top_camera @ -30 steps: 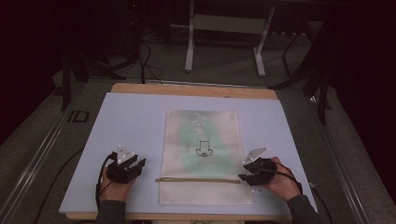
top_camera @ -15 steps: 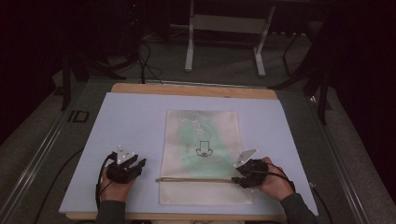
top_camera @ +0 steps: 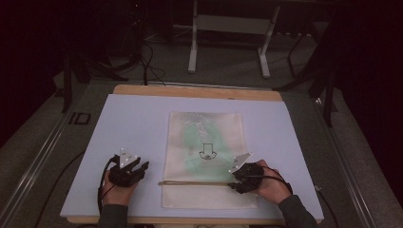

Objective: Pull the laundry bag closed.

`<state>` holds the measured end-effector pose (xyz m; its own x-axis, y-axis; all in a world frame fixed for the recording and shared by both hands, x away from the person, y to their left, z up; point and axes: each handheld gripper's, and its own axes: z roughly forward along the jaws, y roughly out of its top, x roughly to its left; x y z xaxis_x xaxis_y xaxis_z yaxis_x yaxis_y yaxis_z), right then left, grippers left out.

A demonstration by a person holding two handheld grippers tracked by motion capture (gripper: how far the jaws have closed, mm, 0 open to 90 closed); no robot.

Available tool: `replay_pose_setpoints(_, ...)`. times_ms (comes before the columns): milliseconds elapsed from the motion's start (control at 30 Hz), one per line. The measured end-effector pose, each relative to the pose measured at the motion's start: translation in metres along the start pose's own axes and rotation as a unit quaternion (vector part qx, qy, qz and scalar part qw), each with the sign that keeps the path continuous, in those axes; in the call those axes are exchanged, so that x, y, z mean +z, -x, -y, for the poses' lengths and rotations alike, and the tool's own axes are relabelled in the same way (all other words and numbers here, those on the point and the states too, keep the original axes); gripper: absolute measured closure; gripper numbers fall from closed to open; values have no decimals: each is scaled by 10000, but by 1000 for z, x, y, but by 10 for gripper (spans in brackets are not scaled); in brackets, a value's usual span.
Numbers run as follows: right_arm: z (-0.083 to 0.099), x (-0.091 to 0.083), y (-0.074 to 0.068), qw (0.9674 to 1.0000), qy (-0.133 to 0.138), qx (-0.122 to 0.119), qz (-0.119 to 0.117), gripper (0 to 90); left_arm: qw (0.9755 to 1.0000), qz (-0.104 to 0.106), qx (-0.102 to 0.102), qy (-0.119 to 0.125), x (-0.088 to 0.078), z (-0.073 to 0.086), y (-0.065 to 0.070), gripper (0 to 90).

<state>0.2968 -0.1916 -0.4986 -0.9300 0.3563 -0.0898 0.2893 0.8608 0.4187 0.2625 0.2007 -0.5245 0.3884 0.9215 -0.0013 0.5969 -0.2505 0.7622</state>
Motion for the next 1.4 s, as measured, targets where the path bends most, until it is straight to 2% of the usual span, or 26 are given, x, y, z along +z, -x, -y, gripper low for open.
replay_pose_setpoints(333, -18, 6, -9, 9994, 10, -309, -126, 522, 10000, -11, 32, 8, 0, 0, 1, 603)
replay_pose_setpoints(1000, -47, 14, -23, 9972, 22, -675, -324, 512, 9999, -34, 92, 37, -1, -1, 3, 600)
replay_pose_setpoints(1400, -58, 19, -29, 9961, 16, -782, -399, 513, 9999, -61, 113, 50, 0, -1, 3, 595)
